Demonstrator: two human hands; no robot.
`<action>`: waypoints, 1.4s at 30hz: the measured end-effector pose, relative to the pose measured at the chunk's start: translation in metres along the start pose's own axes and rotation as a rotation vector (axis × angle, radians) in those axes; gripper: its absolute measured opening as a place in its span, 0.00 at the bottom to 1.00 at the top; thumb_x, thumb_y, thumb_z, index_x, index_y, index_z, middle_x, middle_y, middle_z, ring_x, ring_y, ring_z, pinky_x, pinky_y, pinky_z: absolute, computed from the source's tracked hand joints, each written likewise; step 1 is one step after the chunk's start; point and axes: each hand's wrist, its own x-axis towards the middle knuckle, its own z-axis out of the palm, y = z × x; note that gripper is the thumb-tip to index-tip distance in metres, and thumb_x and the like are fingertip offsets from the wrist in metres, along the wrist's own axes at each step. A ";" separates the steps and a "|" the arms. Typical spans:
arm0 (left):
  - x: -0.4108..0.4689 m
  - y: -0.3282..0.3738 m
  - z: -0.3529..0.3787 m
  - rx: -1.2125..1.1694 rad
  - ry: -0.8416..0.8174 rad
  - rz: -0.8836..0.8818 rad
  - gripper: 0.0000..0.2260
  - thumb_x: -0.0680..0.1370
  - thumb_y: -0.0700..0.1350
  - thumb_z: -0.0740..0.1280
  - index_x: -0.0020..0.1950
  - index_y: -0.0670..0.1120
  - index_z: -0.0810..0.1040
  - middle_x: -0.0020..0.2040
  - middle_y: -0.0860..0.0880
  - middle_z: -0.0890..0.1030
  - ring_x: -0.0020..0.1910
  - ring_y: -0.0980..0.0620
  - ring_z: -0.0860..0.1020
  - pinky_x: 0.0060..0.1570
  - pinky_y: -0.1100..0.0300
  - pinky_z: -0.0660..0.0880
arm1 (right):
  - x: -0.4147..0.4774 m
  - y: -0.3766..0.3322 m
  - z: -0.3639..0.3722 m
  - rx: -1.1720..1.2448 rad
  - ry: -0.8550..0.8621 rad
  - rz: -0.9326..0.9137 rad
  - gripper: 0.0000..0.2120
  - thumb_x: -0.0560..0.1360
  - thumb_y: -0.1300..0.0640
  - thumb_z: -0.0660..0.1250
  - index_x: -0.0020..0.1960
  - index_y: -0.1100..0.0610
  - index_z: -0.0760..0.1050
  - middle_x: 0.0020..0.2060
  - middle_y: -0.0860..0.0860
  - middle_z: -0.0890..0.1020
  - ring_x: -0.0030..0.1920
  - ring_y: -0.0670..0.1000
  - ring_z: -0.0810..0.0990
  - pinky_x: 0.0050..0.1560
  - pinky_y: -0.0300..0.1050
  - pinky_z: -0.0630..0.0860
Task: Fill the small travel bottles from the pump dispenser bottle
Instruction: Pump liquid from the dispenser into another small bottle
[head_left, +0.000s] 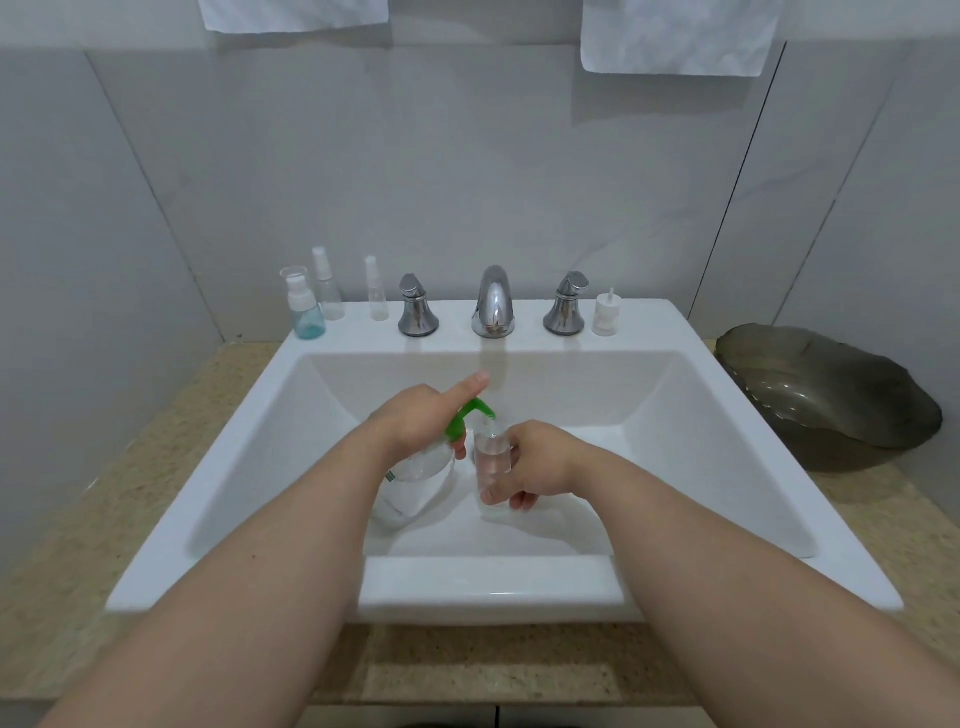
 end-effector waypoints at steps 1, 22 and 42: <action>0.000 0.000 -0.001 0.016 0.006 0.000 0.43 0.73 0.80 0.50 0.32 0.45 0.86 0.44 0.49 0.86 0.48 0.49 0.79 0.58 0.51 0.73 | 0.001 0.000 0.000 -0.002 0.004 0.007 0.30 0.67 0.57 0.82 0.66 0.57 0.76 0.50 0.57 0.86 0.39 0.54 0.87 0.49 0.51 0.85; 0.004 -0.001 0.000 -0.062 -0.018 0.009 0.27 0.78 0.62 0.61 0.30 0.44 0.81 0.37 0.46 0.86 0.34 0.49 0.70 0.42 0.53 0.69 | -0.004 -0.004 0.000 -0.016 -0.010 -0.017 0.19 0.68 0.58 0.82 0.56 0.58 0.80 0.50 0.59 0.86 0.36 0.52 0.86 0.49 0.53 0.86; 0.000 0.003 -0.001 -0.076 -0.014 -0.006 0.27 0.79 0.61 0.59 0.33 0.42 0.81 0.37 0.48 0.87 0.33 0.49 0.70 0.42 0.54 0.70 | -0.006 -0.006 0.000 -0.004 0.014 -0.028 0.20 0.67 0.57 0.82 0.54 0.55 0.79 0.50 0.56 0.86 0.37 0.52 0.87 0.51 0.53 0.85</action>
